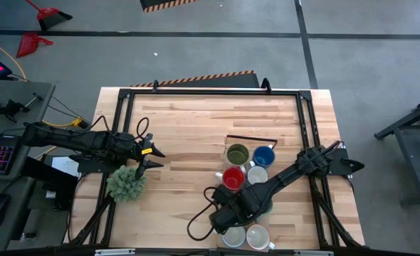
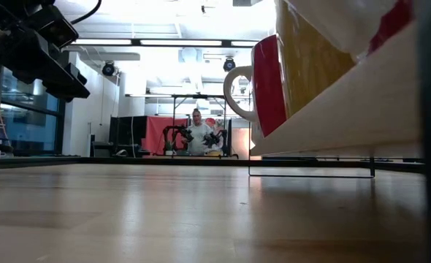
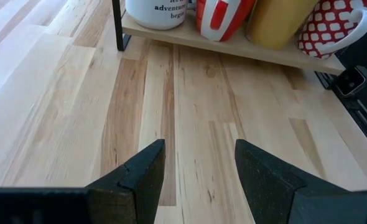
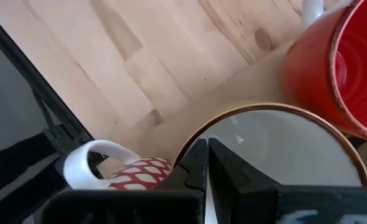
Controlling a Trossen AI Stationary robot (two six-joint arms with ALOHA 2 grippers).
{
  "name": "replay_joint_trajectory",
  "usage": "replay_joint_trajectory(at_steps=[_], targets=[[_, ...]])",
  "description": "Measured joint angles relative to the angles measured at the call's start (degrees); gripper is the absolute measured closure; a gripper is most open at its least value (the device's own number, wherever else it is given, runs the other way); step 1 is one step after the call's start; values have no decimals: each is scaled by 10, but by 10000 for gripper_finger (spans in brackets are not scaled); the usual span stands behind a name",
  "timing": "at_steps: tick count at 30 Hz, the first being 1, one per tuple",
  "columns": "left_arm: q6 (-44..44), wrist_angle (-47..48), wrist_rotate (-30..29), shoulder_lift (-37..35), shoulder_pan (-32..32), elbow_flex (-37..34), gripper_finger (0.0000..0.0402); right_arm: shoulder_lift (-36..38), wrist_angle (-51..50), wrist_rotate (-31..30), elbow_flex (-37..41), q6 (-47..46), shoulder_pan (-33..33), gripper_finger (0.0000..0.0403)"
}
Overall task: Place coffee mugs
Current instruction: Adjust the mugs on the shelf, then return to Home Position
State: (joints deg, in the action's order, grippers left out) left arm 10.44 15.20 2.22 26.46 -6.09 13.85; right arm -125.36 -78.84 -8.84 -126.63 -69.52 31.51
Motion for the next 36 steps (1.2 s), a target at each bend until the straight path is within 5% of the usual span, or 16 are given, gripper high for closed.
replay_joint_trajectory(at_steps=[17, 36], targets=[[0, 0, 0, 0, 0, 0, 218, 0, 14, -1, 0, -1, 0, 403], [0, 1, 0, 0, 0, 0, 218, 51, -104, -48, -69, 7, 8, 403]])
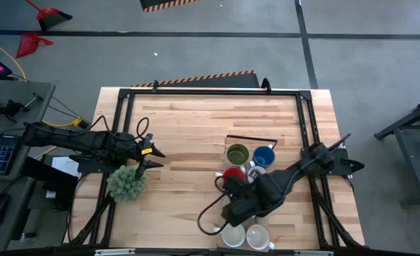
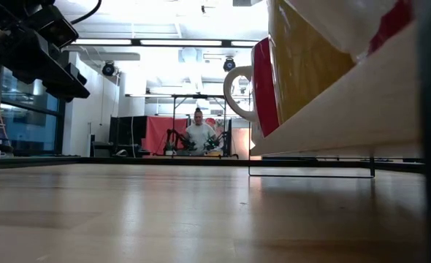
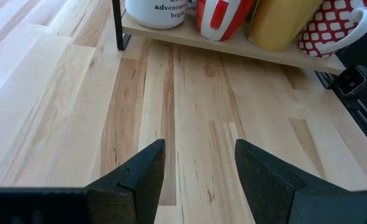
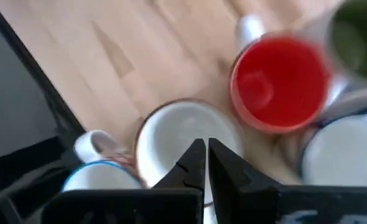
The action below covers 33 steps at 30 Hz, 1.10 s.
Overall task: Place coffee mugs
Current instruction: Return to Home Position
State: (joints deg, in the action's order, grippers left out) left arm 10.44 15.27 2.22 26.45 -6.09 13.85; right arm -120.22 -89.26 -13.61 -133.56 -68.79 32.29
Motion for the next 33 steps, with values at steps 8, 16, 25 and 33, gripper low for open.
replay_joint_trajectory(at_steps=[8, 16, 25, 33], targets=[[0, 0, 1, 0, 0, 0, 218, 53, 21, -63, -6, 269, 28, 403], [-1, 0, -1, 0, 0, 0, 218, 98, -7, -202, -6, 337, 35, 403], [-1, 0, -8, 0, 0, 0, 218, 113, -5, -339, 5, 379, 17, 403], [-1, 0, -32, 0, 0, 0, 218, 172, -3, -298, 240, 294, -20, 403]])
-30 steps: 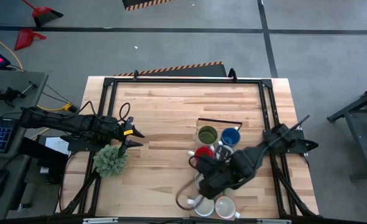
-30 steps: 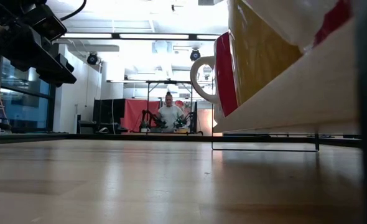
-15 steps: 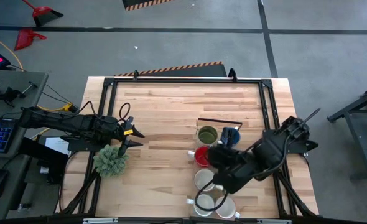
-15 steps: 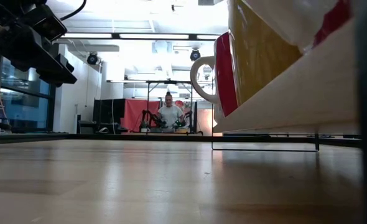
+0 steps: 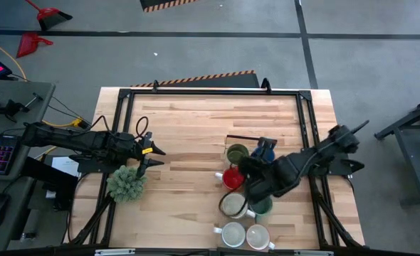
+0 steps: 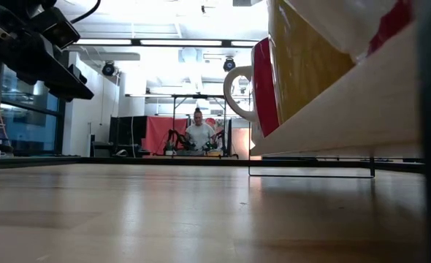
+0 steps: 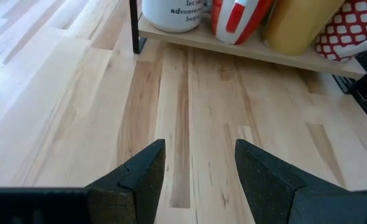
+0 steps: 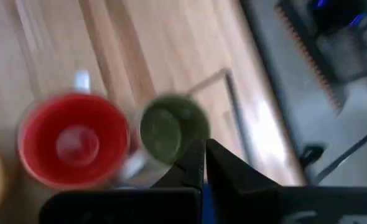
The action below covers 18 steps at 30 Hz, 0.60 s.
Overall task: Place coffee mugs
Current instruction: Return to Home Position
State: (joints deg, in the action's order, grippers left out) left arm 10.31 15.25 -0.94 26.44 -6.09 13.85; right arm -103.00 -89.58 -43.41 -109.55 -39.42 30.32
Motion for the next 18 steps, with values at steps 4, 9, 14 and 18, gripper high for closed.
replay_joint_trajectory(at_steps=[4, 9, 14, 18], targets=[[0, 0, 0, 0, 0, 0, 218, 83, 73, 50, 129, -13, -8, 403], [0, 0, -6, 0, 0, 0, 218, 247, 231, 81, 298, 66, -7, 403], [0, 0, -11, 0, 0, 0, 218, 440, 366, 142, 458, 123, -7, 403], [0, 0, -11, 0, 0, 0, 218, 579, 492, 208, 568, 174, -7, 403]])
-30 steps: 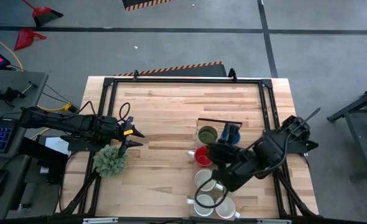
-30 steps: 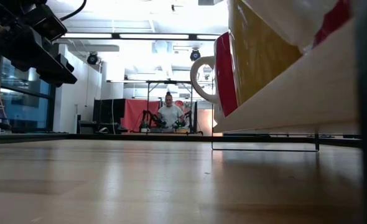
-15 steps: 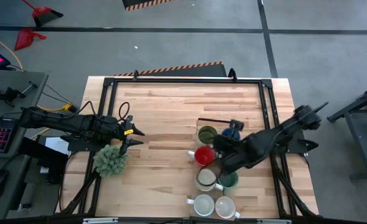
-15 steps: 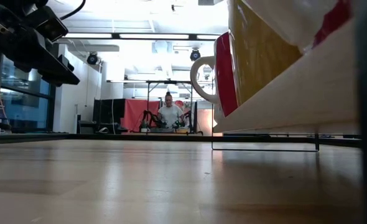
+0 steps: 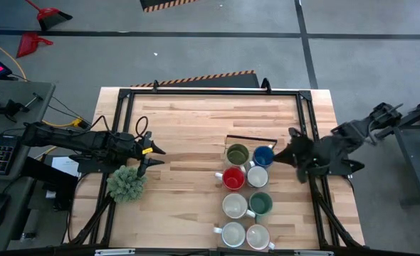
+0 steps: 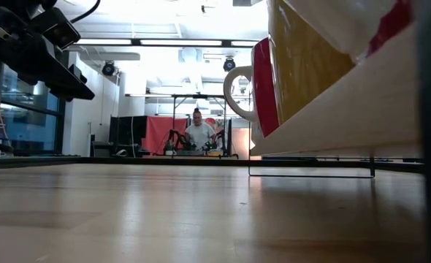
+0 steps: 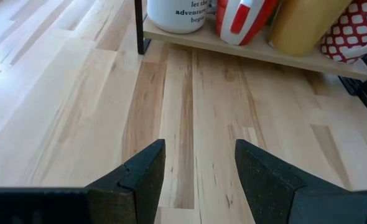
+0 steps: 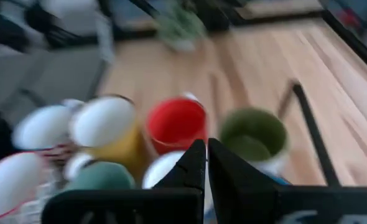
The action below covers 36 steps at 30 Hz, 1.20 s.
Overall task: Place coffee mugs
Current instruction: Return to Home Position
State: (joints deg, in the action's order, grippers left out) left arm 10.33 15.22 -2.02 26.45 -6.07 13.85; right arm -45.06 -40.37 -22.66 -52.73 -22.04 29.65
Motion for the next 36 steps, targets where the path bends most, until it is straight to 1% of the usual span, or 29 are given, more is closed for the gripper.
replay_joint_trajectory(at_steps=[3, 8, 12, 15, 17, 22, 26, 30, 36], targets=[[0, 0, 0, 0, 0, 0, 218, 83, 102, 51, 79, 74, 0, 403], [0, 0, -2, 0, 0, 0, 218, 194, 251, 124, 213, 191, 0, 403], [8, -1, -2, 0, 0, 0, 218, 270, 344, 153, 306, 210, -1, 403], [16, -1, -2, 0, 0, 0, 218, 308, 384, 178, 348, 210, -1, 403], [16, -1, -2, 0, 0, 0, 218, 326, 384, 193, 367, 215, -1, 403], [16, -1, -2, 0, 0, 0, 218, 348, 381, 201, 411, 221, -1, 403], [16, -2, -2, 0, 0, 0, 218, 354, 380, 203, 447, 219, -1, 403], [16, -11, -2, 0, 0, 0, 218, 354, 386, 204, 466, 210, -1, 403], [16, -19, -2, 0, 0, 0, 218, 354, 424, 211, 503, 223, -1, 403]])
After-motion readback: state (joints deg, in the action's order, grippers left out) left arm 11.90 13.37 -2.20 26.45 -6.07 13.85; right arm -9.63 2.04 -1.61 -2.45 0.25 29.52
